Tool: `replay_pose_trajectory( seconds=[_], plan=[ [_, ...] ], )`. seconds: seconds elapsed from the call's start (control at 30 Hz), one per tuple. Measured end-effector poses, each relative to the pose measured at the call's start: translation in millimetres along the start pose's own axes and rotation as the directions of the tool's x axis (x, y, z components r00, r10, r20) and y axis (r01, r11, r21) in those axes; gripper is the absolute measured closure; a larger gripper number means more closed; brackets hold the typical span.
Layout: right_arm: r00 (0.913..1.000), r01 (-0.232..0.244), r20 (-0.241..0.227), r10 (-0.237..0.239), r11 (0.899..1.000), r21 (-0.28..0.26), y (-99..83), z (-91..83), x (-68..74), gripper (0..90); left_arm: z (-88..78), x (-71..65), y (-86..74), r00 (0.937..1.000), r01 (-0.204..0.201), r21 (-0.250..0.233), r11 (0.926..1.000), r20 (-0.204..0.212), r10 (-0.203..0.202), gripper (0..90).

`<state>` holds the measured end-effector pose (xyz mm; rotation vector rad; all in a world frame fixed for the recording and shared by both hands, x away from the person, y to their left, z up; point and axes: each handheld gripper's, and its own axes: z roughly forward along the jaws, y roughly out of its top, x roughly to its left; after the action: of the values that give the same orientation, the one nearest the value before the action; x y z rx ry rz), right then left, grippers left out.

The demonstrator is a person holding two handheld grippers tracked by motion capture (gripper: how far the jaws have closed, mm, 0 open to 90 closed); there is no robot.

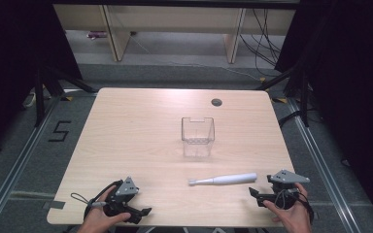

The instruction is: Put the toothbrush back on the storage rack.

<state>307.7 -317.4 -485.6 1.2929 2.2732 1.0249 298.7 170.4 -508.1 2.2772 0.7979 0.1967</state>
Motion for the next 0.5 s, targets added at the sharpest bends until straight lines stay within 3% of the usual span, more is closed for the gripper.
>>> replay_pose_trajectory(
  seconds=[0.23, 0.3, 0.37, 0.43, 0.47, 0.5],
  plan=[
    [0.9998, 0.021, -0.004, -0.021, 1.000, -0.004, 0.3, 1.1, -0.9, 15.7, 0.7, 0.2, 0.0, 1.0000, -0.002, 0.003, 1.0000, -0.009, 0.002, 15.2],
    [0.9992, 0.034, 0.022, -0.034, 0.999, -0.007, 0.5, -0.4, -0.8, 15.7, 0.8, 0.2, -0.1, 1.0000, -0.002, 0.003, 1.0000, -0.010, 0.002, 15.2],
    [0.9999, -0.002, 0.016, 0.002, 1.000, 0.003, 0.3, 0.7, 2.6, 15.5, 1.3, -0.2, -0.1, 1.0000, 0.004, 0.002, 1.0000, 0.000, -0.004, 15.2],
    [0.9975, 0.047, 0.054, -0.046, 0.999, -0.004, 1.5, 0.9, 2.6, 15.7, 1.5, 0.4, 0.0, 1.0000, -0.001, 0.008, 1.0000, -0.008, 0.001, 15.2],
    [0.9978, 0.050, 0.042, -0.051, 0.999, 0.009, 4.0, 0.7, 5.6, 15.9, 1.6, 0.5, 0.0, 1.0000, -0.003, 0.008, 1.0000, -0.008, 0.003, 15.2],
    [0.9956, 0.083, 0.042, -0.084, 0.996, 0.017, 5.7, 0.7, 5.5, 16.0, 1.3, 0.5, 0.0, 1.0000, -0.002, 0.008, 1.0000, -0.009, 0.002, 15.2]
  ],
)
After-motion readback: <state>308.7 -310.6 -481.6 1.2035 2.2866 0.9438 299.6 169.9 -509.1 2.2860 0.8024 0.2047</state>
